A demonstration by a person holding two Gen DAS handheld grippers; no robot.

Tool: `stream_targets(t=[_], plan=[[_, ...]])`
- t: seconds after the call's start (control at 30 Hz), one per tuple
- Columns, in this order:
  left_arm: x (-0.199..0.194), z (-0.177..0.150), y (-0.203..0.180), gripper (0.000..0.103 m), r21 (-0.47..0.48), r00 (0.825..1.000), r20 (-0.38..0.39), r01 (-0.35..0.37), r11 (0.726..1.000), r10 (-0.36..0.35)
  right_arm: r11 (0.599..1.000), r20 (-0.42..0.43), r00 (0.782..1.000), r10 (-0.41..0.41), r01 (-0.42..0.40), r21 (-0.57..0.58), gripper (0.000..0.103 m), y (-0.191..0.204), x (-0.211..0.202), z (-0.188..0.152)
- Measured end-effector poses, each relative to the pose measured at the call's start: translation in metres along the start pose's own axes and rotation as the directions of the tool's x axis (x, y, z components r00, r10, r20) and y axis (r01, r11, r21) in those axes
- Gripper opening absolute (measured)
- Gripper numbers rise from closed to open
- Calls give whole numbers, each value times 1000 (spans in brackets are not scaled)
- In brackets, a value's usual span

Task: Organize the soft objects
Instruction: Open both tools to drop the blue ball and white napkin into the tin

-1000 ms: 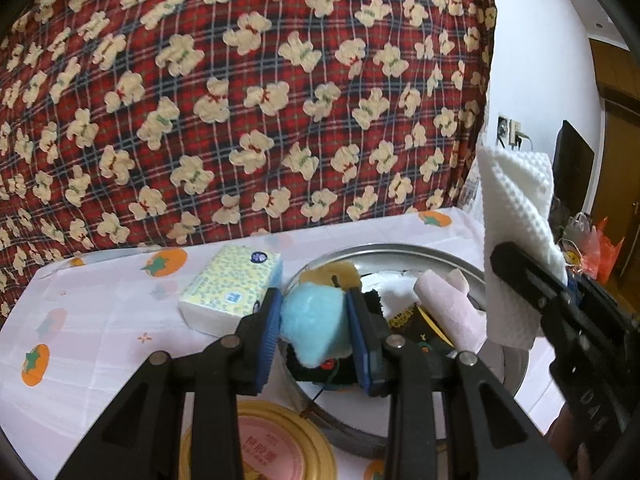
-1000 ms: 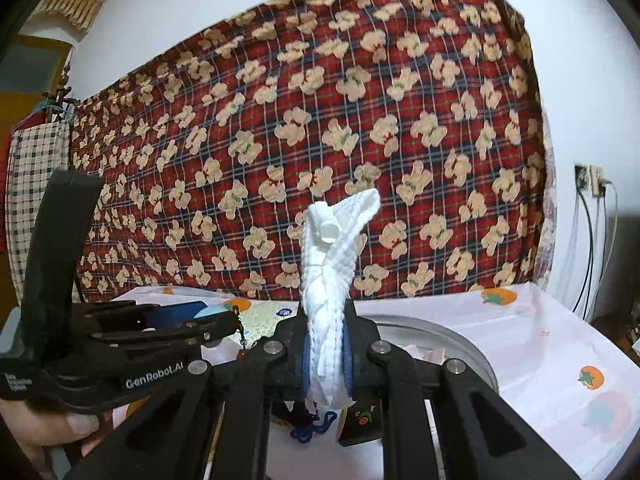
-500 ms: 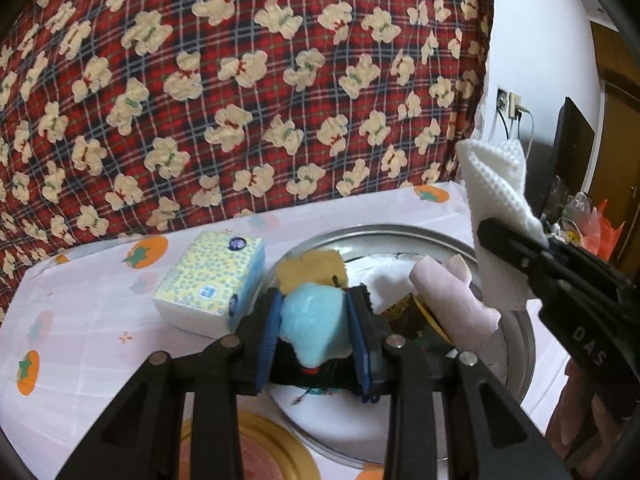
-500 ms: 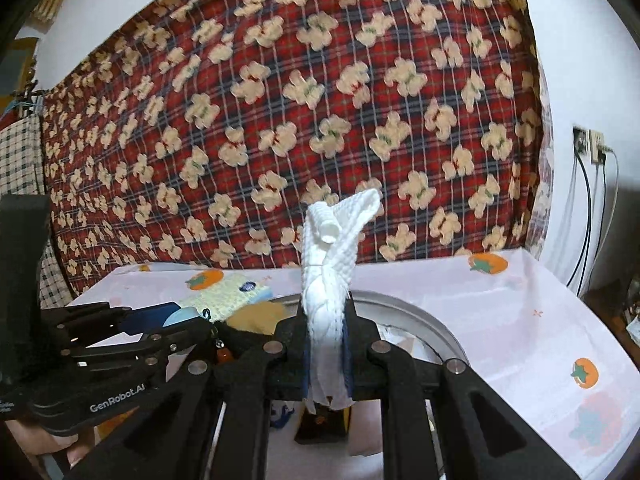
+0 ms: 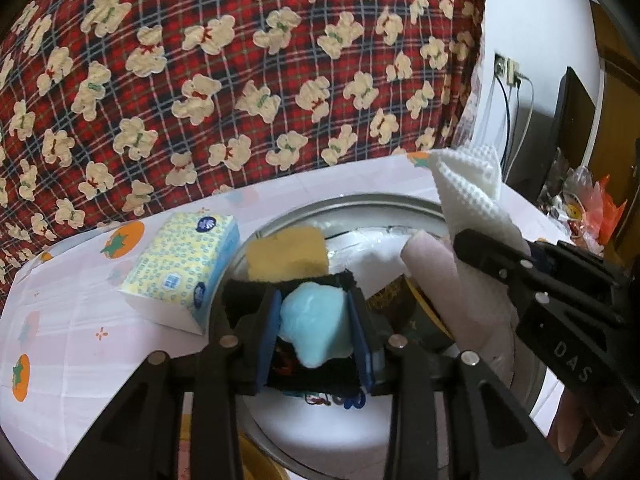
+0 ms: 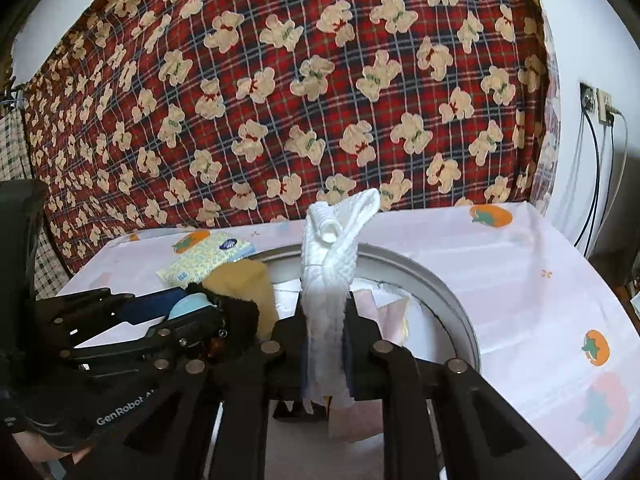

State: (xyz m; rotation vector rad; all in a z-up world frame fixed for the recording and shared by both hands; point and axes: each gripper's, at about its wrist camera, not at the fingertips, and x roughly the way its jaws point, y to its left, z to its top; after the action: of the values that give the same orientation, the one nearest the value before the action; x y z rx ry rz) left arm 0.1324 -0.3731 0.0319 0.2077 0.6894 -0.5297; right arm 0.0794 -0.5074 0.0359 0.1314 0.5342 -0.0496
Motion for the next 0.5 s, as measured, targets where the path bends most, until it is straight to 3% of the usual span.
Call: stream_targets(t=[0.07, 0.1, 0.13, 0.3, 0.5], plan=[[3, -1, -2, 40, 6, 1000, -12, -5, 1000, 5, 1000, -6, 1000, 9, -9, 2, 37, -1, 1, -2], [4, -1, -2, 42, 6, 1000, -13, -8, 1000, 8, 1000, -6, 1000, 8, -8, 3, 56, -1, 1, -3], [5, -2, -3, 44, 7, 1000, -15, -11, 1000, 11, 1000, 1, 1000, 2, -2, 6, 65, -2, -1, -4], [5, -4, 0, 72, 0, 1000, -11, -26, 1000, 26, 1000, 17, 1000, -2, 2, 10, 66, -4, -8, -7], [-11, -10, 7, 93, -33, 998, 33, -49, 998, 50, 1000, 52, 998, -18, 17, 12, 67, 0, -25, -14]])
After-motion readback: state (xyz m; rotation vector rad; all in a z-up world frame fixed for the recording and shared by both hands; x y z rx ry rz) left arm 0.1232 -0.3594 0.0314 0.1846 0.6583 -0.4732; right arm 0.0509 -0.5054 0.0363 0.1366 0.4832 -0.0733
